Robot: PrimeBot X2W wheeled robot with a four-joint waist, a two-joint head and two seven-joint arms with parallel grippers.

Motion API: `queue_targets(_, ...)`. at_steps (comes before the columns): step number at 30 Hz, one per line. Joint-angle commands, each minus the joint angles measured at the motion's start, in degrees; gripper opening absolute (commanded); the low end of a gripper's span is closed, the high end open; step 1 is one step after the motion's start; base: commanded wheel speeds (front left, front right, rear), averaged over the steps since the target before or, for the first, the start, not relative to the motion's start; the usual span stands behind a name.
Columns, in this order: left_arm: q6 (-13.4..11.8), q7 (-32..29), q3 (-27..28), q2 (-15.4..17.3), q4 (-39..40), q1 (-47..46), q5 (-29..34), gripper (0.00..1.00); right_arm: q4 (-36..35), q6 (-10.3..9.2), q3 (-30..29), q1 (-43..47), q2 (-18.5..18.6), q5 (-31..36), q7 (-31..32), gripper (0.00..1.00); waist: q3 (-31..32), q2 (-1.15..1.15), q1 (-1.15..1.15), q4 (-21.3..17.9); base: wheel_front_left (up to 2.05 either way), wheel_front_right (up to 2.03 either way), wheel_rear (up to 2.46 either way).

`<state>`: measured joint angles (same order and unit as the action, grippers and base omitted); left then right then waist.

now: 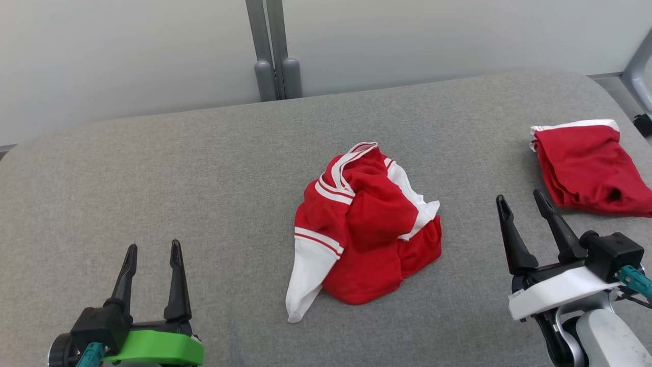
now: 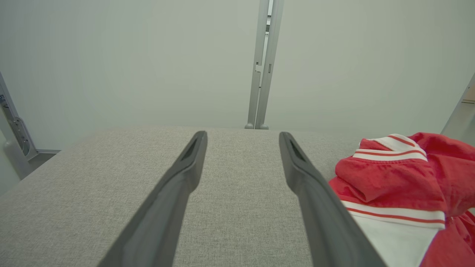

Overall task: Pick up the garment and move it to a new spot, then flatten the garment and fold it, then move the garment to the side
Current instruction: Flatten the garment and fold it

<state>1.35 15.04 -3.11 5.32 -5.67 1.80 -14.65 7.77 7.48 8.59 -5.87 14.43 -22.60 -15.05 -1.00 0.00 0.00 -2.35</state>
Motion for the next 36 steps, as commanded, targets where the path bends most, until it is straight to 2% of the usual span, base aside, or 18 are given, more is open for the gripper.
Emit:
queue_targets(1,0.5,0.2,0.5,-0.2,-0.2,0.3,0.5,1.00,0.0,0.02,0.1,0.3,0.4,-0.3,-0.1,1.00,0.0,0.00,0.00,0.1,0.00,0.00,0.00)
queue_targets(5,1.4,0.2,0.9,-0.9,-0.9,-0.2,1.3,1.00,-0.1,0.02,1.1,0.5,0.6,-1.0,-0.1,1.00,0.1,0.00,0.00,0.8,0.00,0.00,0.00)
queue_targets(15,3.0,0.2,0.7,-2.0,-2.2,-1.2,2.1,1.00,-0.2,0.02,11.6,-1.7,4.2,-9.9,0.9,1.00,0.3,0.00,0.00,5.0,0.00,0.00,0.00)
queue_targets(18,3.2,0.2,0.6,-2.1,-3.4,-1.2,1.2,1.00,0.8,0.00,13.8,-3.8,6.0,-13.6,4.9,1.00,0.0,0.00,0.00,6.6,0.00,0.00,0.00)
queue_targets(23,3.5,0.1,0.5,-2.3,-4.7,-2.2,0.8,1.00,4.3,0.02,16.1,-8.9,8.1,-18.2,15.9,1.00,-0.7,0.00,0.00,8.7,0.00,0.00,0.00)
queue_targets(28,3.6,0.1,0.1,-2.4,-5.2,-3.1,0.7,1.00,8.6,0.02,16.8,-12.3,8.0,-21.6,25.3,1.00,-1.4,0.00,0.00,10.8,0.00,0.00,0.00)
queue_targets(31,3.6,0.1,0.0,-2.4,-5.5,-3.4,0.6,1.00,9.7,0.02,16.9,-12.9,7.5,-22.5,27.2,1.00,-1.7,0.00,0.00,11.9,0.00,0.00,0.00)
queue_targets(32,3.6,0.1,-0.1,-2.4,-5.5,-3.5,0.6,1.00,9.6,0.02,16.8,-13.0,7.6,-22.7,27.1,0.95,-1.8,0.00,0.00,12.2,0.00,0.00,0.00)
queue_targets(33,3.5,0.1,-0.1,-2.4,-5.5,-3.5,0.6,1.00,9.4,0.02,16.8,-13.1,7.8,-22.7,26.8,0.64,-1.9,0.00,0.00,12.4,0.00,0.00,0.00)
queue_targets(34,3.5,0.1,-0.1,-2.4,-5.5,-3.5,0.5,1.00,9.3,0.02,16.7,-12.9,8.0,-22.7,26.6,0.14,-1.9,0.00,0.00,12.7,0.00,0.00,0.00)
queue_targets(35,3.4,0.1,-0.1,-2.4,-5.5,-3.5,0.3,1.00,9.1,0.02,16.6,-12.8,8.1,-22.8,26.3,0.00,-2.0,0.00,0.00,12.9,0.00,0.00,0.00)
queue_targets(36,3.3,0.1,-0.1,-2.4,-5.5,-3.5,0.1,1.00,8.9,0.02,16.4,-12.5,8.2,-22.8,26.0,0.00,-2.1,0.00,0.00,13.1,0.00,0.00,0.00)
